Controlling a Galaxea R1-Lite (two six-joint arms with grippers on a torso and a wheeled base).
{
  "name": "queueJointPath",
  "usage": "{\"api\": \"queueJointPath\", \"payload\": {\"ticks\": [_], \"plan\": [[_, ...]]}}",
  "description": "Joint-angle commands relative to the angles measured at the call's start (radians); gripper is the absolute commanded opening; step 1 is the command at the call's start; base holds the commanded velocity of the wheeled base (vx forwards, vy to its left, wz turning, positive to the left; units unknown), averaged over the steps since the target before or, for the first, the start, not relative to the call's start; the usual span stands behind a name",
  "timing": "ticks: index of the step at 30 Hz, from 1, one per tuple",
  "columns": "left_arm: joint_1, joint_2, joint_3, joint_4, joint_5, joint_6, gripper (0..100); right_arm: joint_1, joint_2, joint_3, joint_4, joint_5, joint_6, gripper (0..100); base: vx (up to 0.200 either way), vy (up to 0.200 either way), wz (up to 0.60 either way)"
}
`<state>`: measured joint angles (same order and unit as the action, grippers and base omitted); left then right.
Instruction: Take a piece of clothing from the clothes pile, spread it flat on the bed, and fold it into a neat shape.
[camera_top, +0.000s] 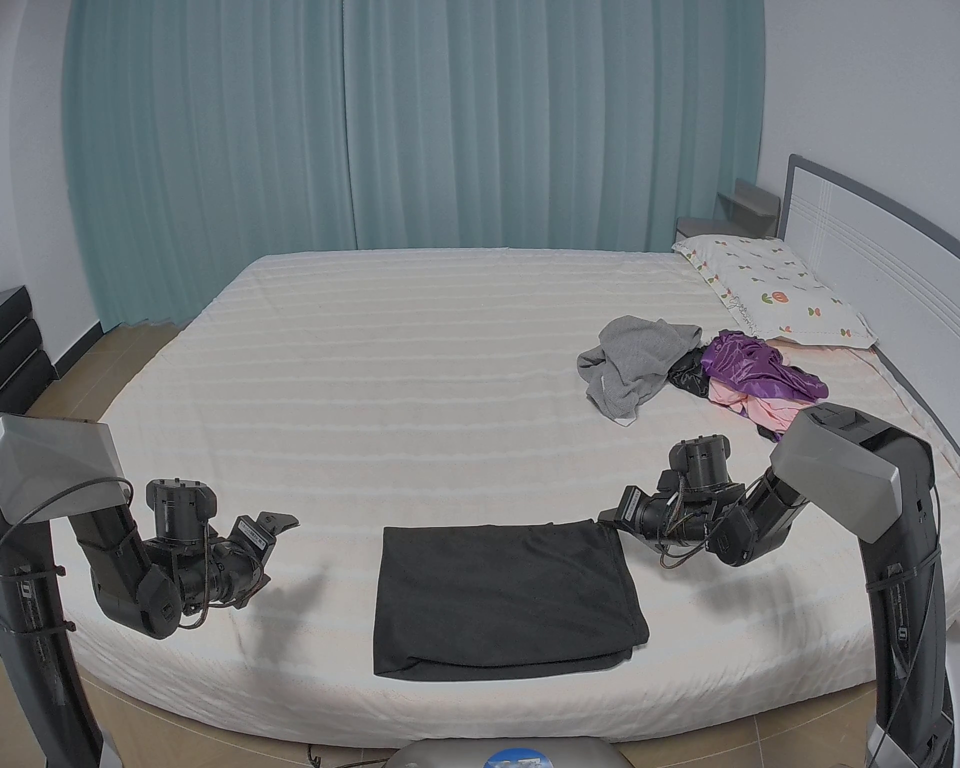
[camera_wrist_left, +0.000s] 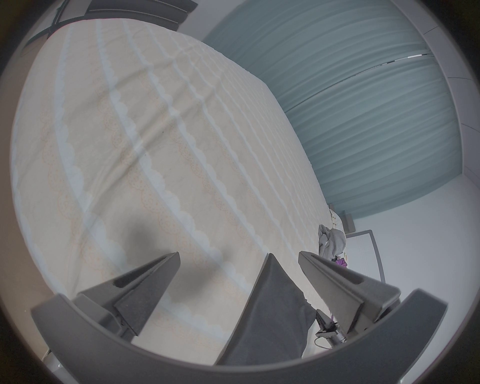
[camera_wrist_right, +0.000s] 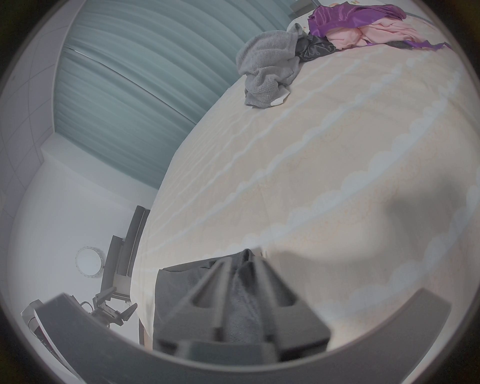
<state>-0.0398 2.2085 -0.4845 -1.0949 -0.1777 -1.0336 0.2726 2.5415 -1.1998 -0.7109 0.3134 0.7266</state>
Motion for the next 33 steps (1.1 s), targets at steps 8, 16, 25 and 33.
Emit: {"api": "queueJointPath", "payload": {"ticks": [8, 16, 25, 33], "plan": [[0.000, 0.002, 0.000, 0.000, 0.000, -0.002, 100, -0.016, -0.003, -0.003, 0.008, -0.011, 0.001, 0, 0.000, 0.000, 0.00], [0.000, 0.002, 0.000, 0.001, 0.000, 0.000, 100, -0.027, 0.005, -0.007, 0.010, -0.016, -0.001, 0, 0.000, 0.000, 0.00], [0.000, 0.002, 0.000, 0.000, 0.000, 0.000, 100, -0.042, 0.010, -0.014, 0.024, -0.017, -0.003, 0, 0.000, 0.000, 0.00], [0.000, 0.002, 0.000, 0.000, 0.000, 0.000, 100, -0.046, 0.020, -0.020, 0.024, -0.019, -0.009, 0, 0.000, 0.000, 0.00]]}}
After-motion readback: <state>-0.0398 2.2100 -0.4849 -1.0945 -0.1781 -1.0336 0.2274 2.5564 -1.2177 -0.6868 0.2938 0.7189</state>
